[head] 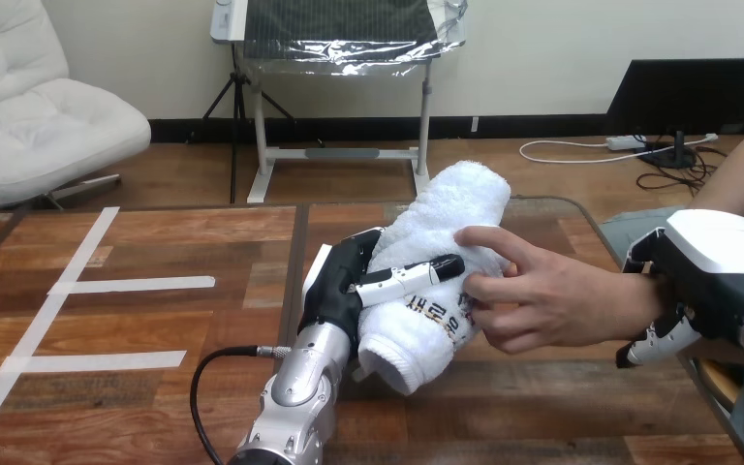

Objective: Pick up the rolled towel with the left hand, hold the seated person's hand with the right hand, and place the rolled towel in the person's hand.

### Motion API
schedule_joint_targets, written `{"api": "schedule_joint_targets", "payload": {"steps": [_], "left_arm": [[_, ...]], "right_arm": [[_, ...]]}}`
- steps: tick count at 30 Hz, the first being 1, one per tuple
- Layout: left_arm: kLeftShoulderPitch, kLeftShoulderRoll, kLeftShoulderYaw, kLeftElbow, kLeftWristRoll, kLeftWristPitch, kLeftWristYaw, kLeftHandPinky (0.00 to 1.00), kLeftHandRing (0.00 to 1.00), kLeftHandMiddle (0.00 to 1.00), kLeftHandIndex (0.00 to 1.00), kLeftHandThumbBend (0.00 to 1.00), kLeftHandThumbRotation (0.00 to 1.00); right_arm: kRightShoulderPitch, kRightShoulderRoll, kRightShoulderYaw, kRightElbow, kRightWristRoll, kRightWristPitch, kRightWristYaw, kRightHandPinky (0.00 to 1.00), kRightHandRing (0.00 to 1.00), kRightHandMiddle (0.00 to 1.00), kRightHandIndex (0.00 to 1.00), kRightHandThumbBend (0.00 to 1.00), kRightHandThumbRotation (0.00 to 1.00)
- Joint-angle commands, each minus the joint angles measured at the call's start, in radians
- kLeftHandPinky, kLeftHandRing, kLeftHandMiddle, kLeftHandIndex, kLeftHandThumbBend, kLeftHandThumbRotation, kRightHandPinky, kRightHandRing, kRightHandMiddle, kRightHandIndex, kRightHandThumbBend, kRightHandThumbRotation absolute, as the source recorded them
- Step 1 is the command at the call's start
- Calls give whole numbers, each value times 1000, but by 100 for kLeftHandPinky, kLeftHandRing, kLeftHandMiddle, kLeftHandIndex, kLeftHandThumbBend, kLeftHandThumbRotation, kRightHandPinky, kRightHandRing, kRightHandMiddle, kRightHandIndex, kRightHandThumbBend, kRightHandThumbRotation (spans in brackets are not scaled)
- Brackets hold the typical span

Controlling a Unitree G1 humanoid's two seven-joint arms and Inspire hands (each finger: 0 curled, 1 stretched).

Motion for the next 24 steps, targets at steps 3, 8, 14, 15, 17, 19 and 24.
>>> {"api": "schedule_joint_targets", "payload": {"steps": [3,8,14,15,17,19,24], "left_arm": [[-181,-254,-27,-40,-28,-19,-34,24,32,39,45,68,2],[-178,-252,-31,-42,-30,-20,-39,24,33,40,46,68,2],[-177,-252,-33,-44,-31,-19,-40,25,34,40,46,67,2],[-177,-253,-32,-45,-33,-19,-41,25,34,40,46,67,2],[-176,-253,-32,-45,-35,-18,-41,26,34,41,46,67,2],[-177,-252,-32,-45,-35,-17,-40,26,34,41,46,66,2],[-175,-252,-37,-45,-32,-25,-39,26,34,41,46,67,2]], "right_arm": [[-27,19,-50,-35,14,14,-27,27,34,43,49,81,0],[-27,20,-49,-32,12,13,-29,30,37,46,50,82,0],[-26,23,-52,-35,16,18,-28,32,38,46,50,81,0],[-25,22,-52,-35,16,18,-28,32,38,46,50,81,0],[-26,22,-51,-39,14,23,-24,32,38,46,50,81,0],[-27,23,-50,-44,12,29,-19,31,38,46,50,81,0],[-23,22,-54,-44,19,21,-24,30,37,45,50,81,0]]}}
